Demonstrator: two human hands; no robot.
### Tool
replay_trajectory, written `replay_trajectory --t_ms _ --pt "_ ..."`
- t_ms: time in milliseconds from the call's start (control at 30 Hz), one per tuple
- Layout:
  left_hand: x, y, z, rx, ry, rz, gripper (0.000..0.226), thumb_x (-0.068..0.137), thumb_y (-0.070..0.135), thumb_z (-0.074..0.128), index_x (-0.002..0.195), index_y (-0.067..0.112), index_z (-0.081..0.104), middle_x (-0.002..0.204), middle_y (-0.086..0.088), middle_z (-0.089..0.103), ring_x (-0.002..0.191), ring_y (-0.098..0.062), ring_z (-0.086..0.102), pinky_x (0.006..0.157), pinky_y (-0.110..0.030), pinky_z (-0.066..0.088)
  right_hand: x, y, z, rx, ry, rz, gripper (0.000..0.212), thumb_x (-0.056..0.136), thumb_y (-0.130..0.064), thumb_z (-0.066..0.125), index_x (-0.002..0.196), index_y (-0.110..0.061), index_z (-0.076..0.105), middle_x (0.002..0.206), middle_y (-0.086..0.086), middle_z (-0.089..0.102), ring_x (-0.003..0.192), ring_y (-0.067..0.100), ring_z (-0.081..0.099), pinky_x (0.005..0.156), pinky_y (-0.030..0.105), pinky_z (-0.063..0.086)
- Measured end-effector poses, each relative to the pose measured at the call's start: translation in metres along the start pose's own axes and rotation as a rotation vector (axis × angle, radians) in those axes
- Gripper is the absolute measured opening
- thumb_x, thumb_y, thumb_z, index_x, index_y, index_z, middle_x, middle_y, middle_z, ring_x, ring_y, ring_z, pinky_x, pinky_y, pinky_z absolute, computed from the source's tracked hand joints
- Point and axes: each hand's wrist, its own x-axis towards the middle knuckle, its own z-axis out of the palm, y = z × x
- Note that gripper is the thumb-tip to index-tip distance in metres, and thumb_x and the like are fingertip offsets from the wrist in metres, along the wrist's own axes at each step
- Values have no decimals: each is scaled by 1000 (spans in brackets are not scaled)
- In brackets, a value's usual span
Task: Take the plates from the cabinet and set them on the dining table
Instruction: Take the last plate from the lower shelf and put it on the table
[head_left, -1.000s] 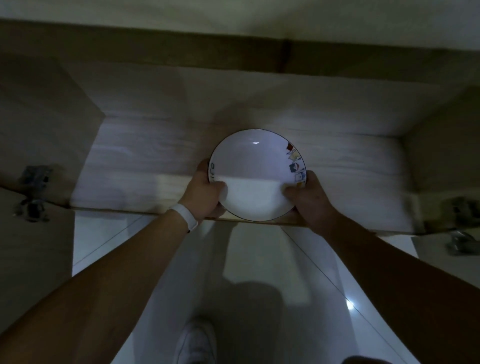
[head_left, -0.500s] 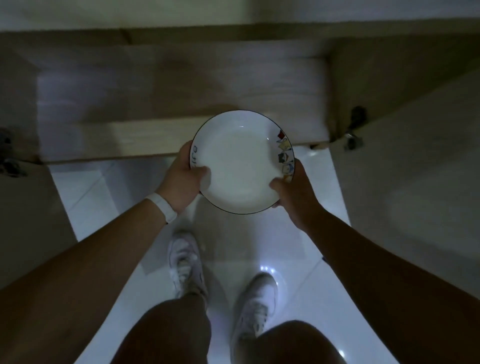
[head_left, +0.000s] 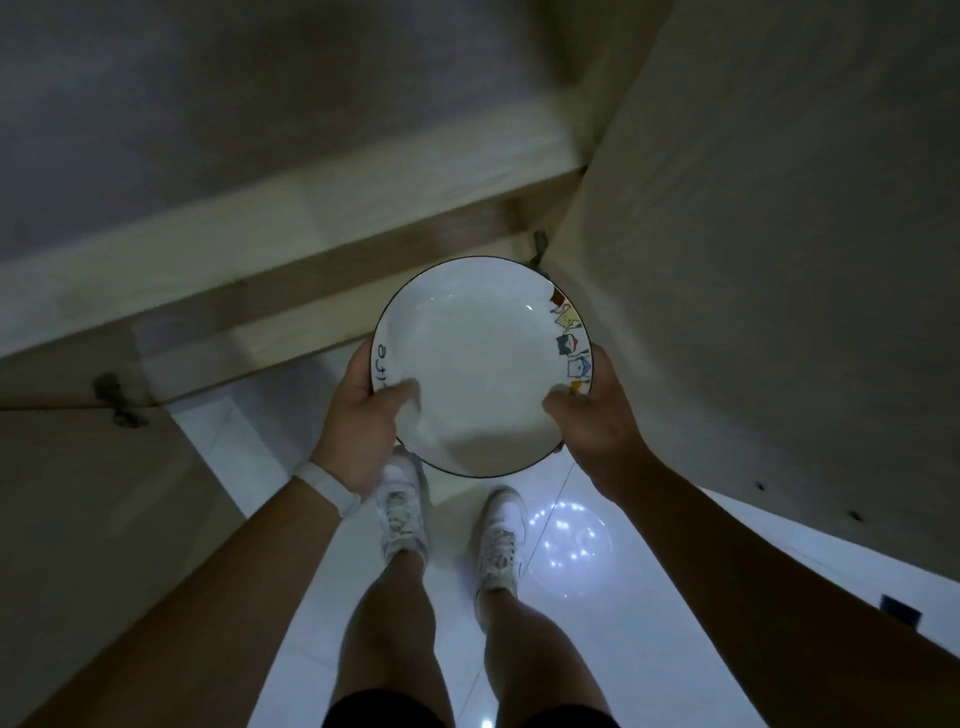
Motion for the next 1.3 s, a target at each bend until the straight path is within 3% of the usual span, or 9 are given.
replay_trajectory --t_ms 167,333,500,667,833,933,1100,1200,1300 --pt "-57 70 33 58 -58 97 59 89 -20 42 124 26 52 107 19 72 97 -2 67 74 -19 54 -64 -75 -37 -36 67 -126 50 77 9 47 118 -17 58 97 -19 68 87 -2 66 58 8 49" --pt "-106 136 52 117 -55 144 55 89 -16 46 127 22 55 109 16 72 99 -7 67 74 -21 54 -122 -128 -61 8 86 -91 56 79 6 48 122 -29 54 100 -21 67 88 -2 65 58 10 49" --pt "-149 195 68 77 -56 171 54 85 -11 51 112 33 67 102 10 74 89 -9 69 67 -21 55 -175 -181 -78 71 84 -85 55 78 1 48 119 -36 55 99 -10 69 84 10 68 56 29 57" --pt "-170 251 80 84 -109 234 56 81 -8 54 109 39 69 107 12 73 97 -10 68 75 -29 55 -210 -230 -85 105 98 -154 50 74 -5 46 107 -41 57 95 -6 69 81 20 69 55 48 60" --pt "-186 304 96 67 -225 264 49 72 5 56 109 34 68 111 4 72 102 -23 66 79 -39 54 -238 -273 -92 125 192 -234 59 77 -1 47 108 -50 56 101 -14 70 85 6 68 58 28 59" --pt "-194 328 108 47 -304 268 51 73 3 55 118 26 64 118 -4 69 104 -28 66 81 -43 53 -257 -290 -99 164 238 -237 53 77 -3 49 114 -40 55 101 -8 70 85 15 69 59 35 60" --pt "-205 356 141 45 -478 320 53 84 -17 43 124 13 60 108 1 73 95 -19 68 69 -28 57 -295 -311 -116 204 438 -270 41 74 -2 50 102 -31 56 78 -15 69 63 2 63 50 18 50" --pt "-212 361 167 59 -594 346 55 84 -17 45 113 25 66 105 5 74 94 -16 69 72 -27 56 -320 -311 -130 198 540 -262 44 71 -6 49 102 -37 57 87 -10 70 74 9 65 60 27 56" --pt "-222 359 198 88 -710 346 50 76 -6 52 103 32 70 102 7 75 93 -14 69 71 -26 55 -343 -303 -144 268 659 -275 43 67 -8 49 100 -34 58 82 -13 70 68 4 65 55 21 51"
